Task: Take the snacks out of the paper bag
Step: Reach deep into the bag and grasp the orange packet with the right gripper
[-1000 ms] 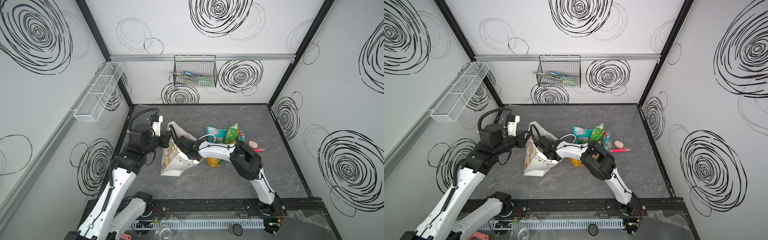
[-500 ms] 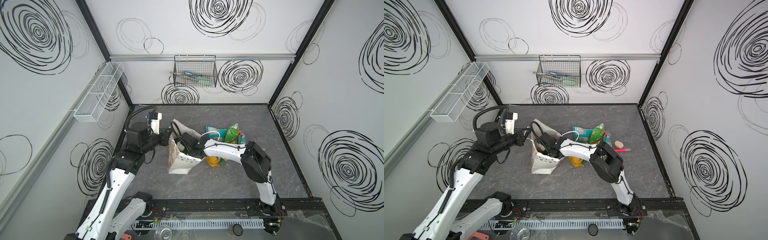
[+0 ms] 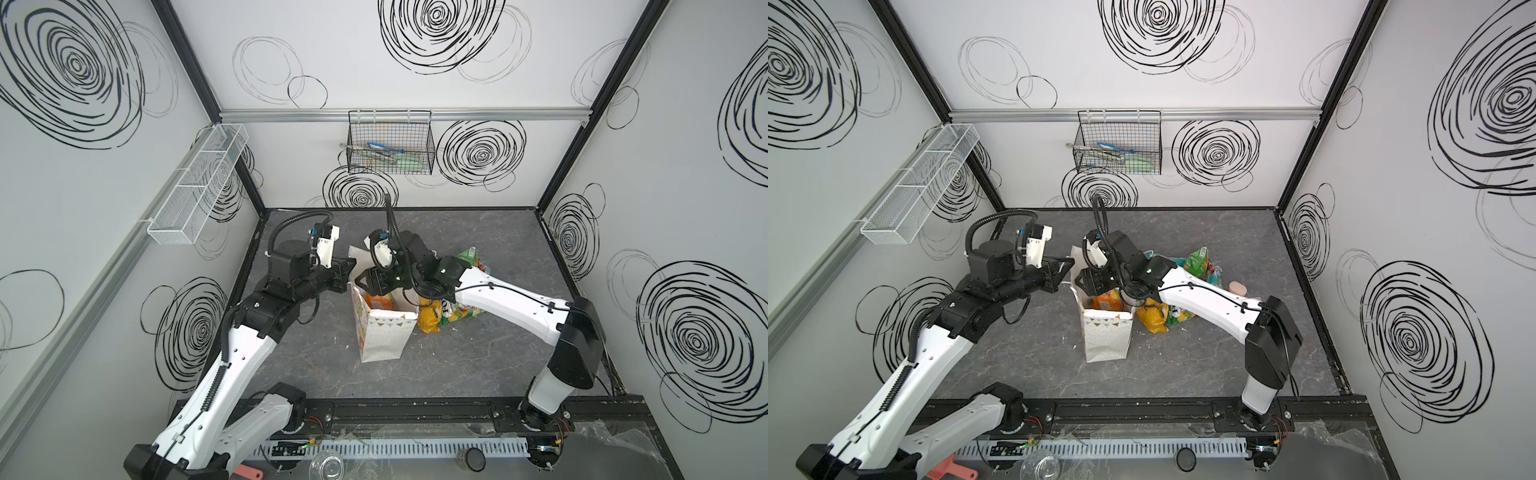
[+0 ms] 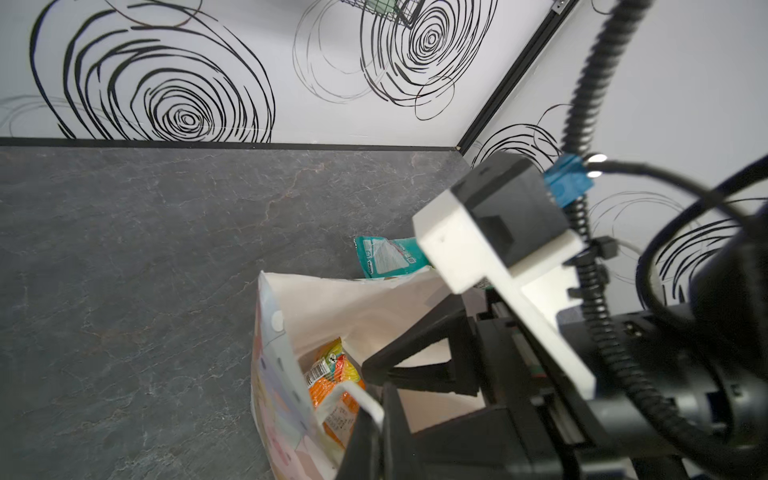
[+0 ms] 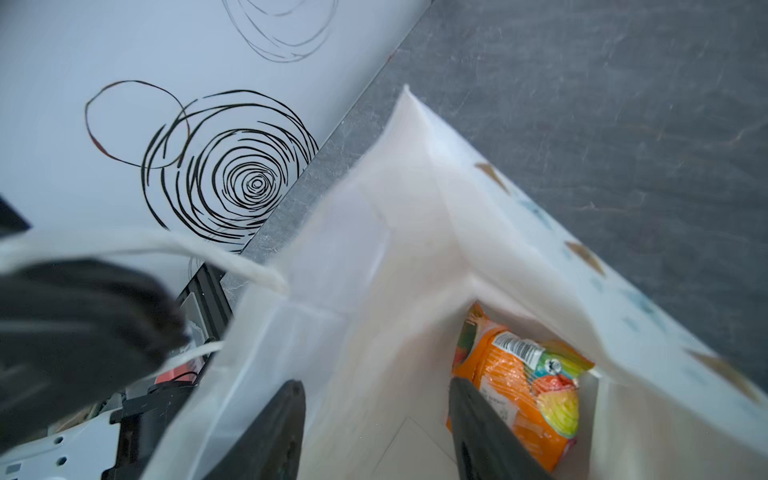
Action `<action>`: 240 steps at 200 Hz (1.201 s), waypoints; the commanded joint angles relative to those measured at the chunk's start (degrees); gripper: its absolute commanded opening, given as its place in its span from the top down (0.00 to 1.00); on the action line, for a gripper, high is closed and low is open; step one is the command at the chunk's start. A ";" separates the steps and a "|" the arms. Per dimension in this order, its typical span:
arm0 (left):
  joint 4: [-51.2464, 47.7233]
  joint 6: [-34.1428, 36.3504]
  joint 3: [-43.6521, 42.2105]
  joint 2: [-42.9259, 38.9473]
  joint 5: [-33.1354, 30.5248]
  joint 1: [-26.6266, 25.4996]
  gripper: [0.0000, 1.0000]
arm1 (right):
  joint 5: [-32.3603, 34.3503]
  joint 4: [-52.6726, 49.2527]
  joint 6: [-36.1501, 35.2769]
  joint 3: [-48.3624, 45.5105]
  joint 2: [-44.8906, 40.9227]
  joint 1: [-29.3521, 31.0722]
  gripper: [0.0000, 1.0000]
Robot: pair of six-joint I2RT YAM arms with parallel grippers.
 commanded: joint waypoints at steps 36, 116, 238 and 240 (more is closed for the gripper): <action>7.63 23.96 11.75 4.06 -4.09 -2.90 1.00 | 8.83 6.51 -1.70 -4.15 -16.09 -0.13 0.30; -1.43 64.14 7.65 7.08 0.01 -13.77 1.00 | 6.12 16.88 6.35 -34.58 -23.52 -1.47 0.17; 9.60 42.58 -7.17 -4.20 -3.32 -21.20 0.88 | 11.14 18.28 13.88 -27.58 -7.56 12.20 0.18; 9.64 41.89 -7.52 -4.54 -3.60 -21.44 0.89 | 11.83 18.11 13.88 -27.64 -7.84 12.21 0.17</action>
